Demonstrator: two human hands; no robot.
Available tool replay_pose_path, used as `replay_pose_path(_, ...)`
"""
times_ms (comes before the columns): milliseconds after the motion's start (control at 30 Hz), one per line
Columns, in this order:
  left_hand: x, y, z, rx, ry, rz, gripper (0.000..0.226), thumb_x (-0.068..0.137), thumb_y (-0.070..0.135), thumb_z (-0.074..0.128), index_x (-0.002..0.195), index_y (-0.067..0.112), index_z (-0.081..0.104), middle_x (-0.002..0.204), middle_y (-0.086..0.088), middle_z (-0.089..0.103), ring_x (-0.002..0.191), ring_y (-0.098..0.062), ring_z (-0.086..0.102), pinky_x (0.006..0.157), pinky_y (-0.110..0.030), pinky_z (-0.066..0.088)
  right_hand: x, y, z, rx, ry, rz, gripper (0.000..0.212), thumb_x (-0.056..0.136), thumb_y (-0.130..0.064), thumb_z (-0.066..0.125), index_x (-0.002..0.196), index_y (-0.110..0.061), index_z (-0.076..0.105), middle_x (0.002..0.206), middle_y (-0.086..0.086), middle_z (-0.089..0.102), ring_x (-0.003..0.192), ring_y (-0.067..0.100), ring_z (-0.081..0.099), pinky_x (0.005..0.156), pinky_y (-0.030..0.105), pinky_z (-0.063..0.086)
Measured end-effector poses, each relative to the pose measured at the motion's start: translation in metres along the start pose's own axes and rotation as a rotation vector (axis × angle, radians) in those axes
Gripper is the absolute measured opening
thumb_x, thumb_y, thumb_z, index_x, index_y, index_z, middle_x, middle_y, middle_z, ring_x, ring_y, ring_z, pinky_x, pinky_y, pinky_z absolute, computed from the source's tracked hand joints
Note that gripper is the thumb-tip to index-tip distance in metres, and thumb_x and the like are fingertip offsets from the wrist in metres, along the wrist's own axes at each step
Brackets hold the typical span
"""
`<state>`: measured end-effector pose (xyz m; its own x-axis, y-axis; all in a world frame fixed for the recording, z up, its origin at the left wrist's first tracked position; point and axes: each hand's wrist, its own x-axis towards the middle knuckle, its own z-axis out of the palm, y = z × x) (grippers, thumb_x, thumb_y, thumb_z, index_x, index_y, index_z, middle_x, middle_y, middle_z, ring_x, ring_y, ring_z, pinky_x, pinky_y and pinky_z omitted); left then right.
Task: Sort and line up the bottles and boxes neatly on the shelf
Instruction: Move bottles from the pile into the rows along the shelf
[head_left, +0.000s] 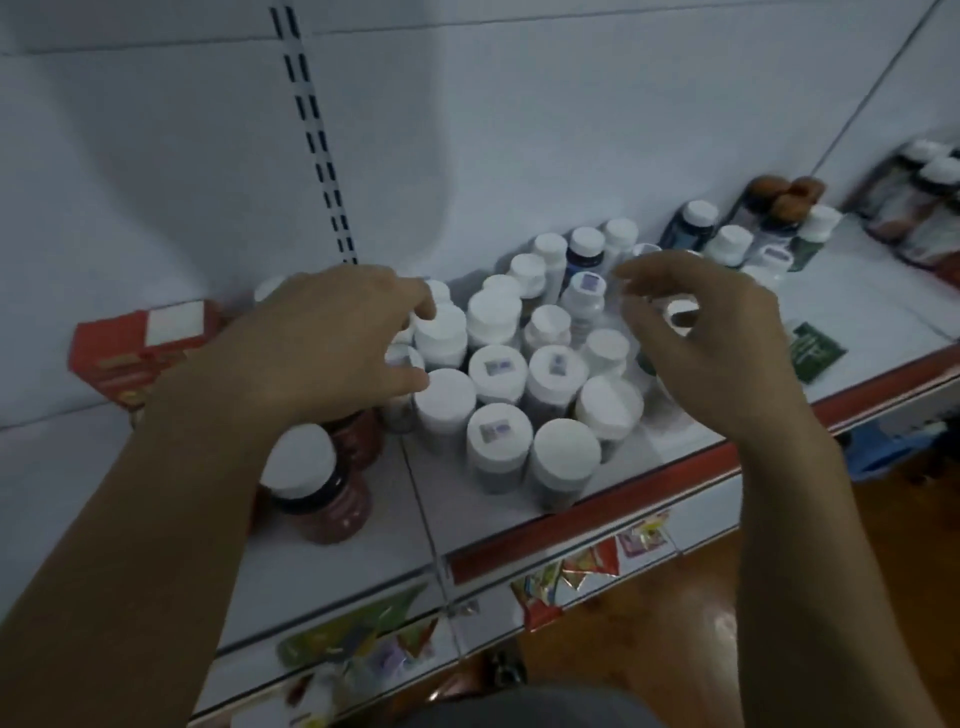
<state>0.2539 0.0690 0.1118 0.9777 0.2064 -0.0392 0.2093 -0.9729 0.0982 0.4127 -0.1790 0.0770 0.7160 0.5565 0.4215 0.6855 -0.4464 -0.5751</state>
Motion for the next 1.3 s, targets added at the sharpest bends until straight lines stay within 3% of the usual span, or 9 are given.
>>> replay_pose_path(133,0.023,0.035,0.014,-0.055,0.024,0.044,0.048,0.084,0.046,0.074,0.126,0.031,0.057,0.114,0.007,0.06,0.104,-0.021,0.059,0.088,-0.046,0.051,0.02,0.036,-0.02,-0.08,-0.151,-0.006,0.023,0.098,-0.019,0.063,0.12,-0.021,0.071,0.103,-0.007,0.072,0.095,0.007,0.064,0.081,0.02,0.047)
replay_pose_path(300,0.057,0.065,0.027,-0.071,0.106,0.091,0.039,0.094,0.039,0.064,0.131,0.031,0.056,0.122,0.006,0.06,0.113,-0.023,0.055,0.093,-0.048,0.047,0.015,0.071,-0.03,-0.057,-0.039,0.096,0.025,0.096,-0.01,0.062,0.115,-0.023,0.071,0.099,-0.012,0.07,0.085,-0.007,0.059,0.072,-0.002,0.039)
replay_pose_path(500,0.112,0.078,0.041,0.055,-0.134,0.03,0.051,0.101,0.032,0.053,0.147,0.048,0.038,0.148,0.006,0.044,0.133,-0.028,0.036,0.101,-0.05,0.032,0.014,0.072,-0.022,-0.007,-0.13,-0.021,0.028,0.094,-0.007,0.065,0.117,-0.019,0.071,0.106,-0.008,0.07,0.099,0.004,0.059,0.084,0.0,0.035)
replay_pose_path(700,0.127,0.075,0.046,-0.003,-0.098,-0.012,0.028,0.096,0.043,0.058,0.124,0.044,0.053,0.101,0.011,0.052,0.119,-0.022,0.039,0.093,-0.045,0.028,0.021,0.086,-0.035,0.017,-0.132,0.043,0.028,0.095,-0.008,0.061,0.116,-0.024,0.07,0.104,-0.015,0.068,0.1,-0.001,0.056,0.079,-0.003,0.034)
replay_pose_path(833,0.117,0.065,0.048,-0.083,0.08,-0.025,0.028,0.097,0.04,0.057,0.124,0.035,0.056,0.102,0.011,0.056,0.116,-0.022,0.051,0.102,-0.044,0.03,0.031,0.092,-0.033,0.012,-0.132,0.041,0.027,0.096,-0.007,0.06,0.115,-0.023,0.07,0.103,-0.012,0.068,0.1,-0.002,0.054,0.078,-0.005,0.032)
replay_pose_path(967,0.093,0.054,0.046,-0.629,0.577,-0.082,0.03,0.097,0.026,0.062,0.127,0.028,0.061,0.119,0.006,0.064,0.1,-0.003,0.06,0.089,-0.027,0.049,0.043,0.097,-0.03,0.024,-0.126,0.061,0.027,0.097,-0.011,0.059,0.118,-0.023,0.069,0.104,-0.011,0.069,0.094,0.001,0.058,0.075,-0.002,0.036)
replay_pose_path(1033,0.082,0.057,0.047,-0.776,0.764,-0.094,0.033,0.096,0.023,0.06,0.129,0.027,0.06,0.123,0.005,0.062,0.102,-0.002,0.06,0.085,-0.032,0.055,0.049,0.103,-0.032,0.008,-0.142,0.074,0.027,0.098,-0.011,0.059,0.12,-0.023,0.069,0.106,-0.008,0.07,0.094,0.002,0.059,0.075,0.002,0.039)
replay_pose_path(1200,0.07,0.056,0.043,-0.815,0.808,-0.104,0.034,0.1,0.011,0.056,0.133,0.019,0.06,0.13,0.0,0.06,0.111,-0.012,0.06,0.085,-0.018,0.054,0.064,0.097,-0.032,0.002,-0.178,0.055,0.025,0.098,-0.012,0.059,0.118,-0.024,0.068,0.105,-0.006,0.071,0.092,0.009,0.065,0.075,0.011,0.046)
replay_pose_path(1300,0.061,0.044,0.034,-0.967,0.879,-0.195,0.026,0.101,0.017,0.055,0.125,0.025,0.062,0.123,0.011,0.063,0.11,-0.008,0.065,0.088,-0.038,0.06,0.068,0.074,-0.013,0.048,-0.231,-0.042,0.022,0.098,-0.014,0.061,0.117,-0.023,0.068,0.104,-0.006,0.071,0.09,0.009,0.065,0.077,0.015,0.05)
